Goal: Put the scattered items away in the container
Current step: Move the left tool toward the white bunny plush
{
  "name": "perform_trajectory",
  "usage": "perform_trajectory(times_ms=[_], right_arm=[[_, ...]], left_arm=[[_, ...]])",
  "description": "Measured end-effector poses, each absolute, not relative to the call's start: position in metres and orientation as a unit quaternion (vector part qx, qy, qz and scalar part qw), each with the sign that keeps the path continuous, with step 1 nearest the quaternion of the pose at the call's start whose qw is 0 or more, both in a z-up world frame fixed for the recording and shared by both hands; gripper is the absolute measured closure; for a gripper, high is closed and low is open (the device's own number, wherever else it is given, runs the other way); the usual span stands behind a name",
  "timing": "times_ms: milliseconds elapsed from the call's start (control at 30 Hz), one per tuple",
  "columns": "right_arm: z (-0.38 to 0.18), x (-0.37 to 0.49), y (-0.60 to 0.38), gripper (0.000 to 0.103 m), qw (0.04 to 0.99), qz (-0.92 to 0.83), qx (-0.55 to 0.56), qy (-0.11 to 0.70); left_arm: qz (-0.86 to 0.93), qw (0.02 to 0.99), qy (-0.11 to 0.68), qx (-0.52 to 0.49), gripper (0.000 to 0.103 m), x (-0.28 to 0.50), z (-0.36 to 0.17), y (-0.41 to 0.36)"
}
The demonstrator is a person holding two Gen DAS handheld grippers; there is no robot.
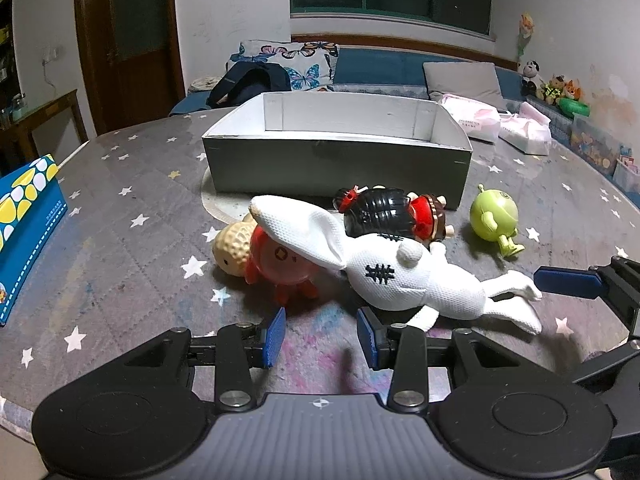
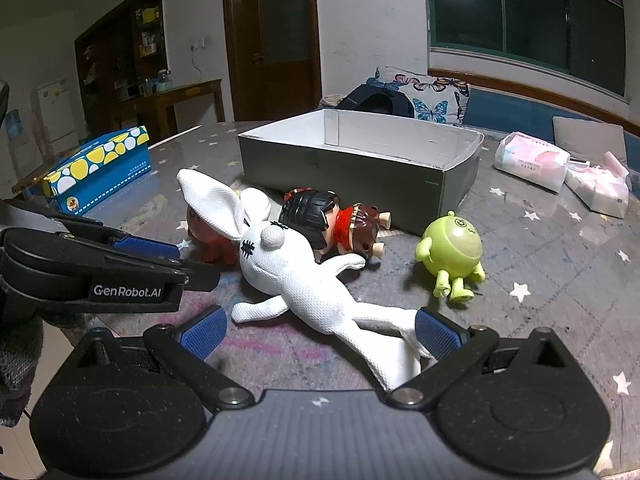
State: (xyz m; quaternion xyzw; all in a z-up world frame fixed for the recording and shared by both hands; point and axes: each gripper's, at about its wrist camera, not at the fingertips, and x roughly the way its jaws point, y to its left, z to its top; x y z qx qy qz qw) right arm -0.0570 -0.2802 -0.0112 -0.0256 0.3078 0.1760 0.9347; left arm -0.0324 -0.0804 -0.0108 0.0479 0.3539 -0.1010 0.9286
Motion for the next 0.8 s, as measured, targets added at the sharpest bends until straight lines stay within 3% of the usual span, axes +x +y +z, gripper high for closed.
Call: perform_trajectory(times_ms=[700, 800], right_arm=[[-0.0155, -0.0509, -0.2827, 0.001, 0.932, 0.176, -0.022, 0.315], [-0.0157, -0.0499, -0.2831, 0.006, 0.932, 0.176, -0.022, 0.316]], left_arm=[[-0.099, 0.925, 0.363, 0.050, 0.061, -0.0251, -0.0140, -0.0858], [-0.098, 0.925, 0.363, 0.049, 0.061, -0.0243, -0.0136, -0.0865]])
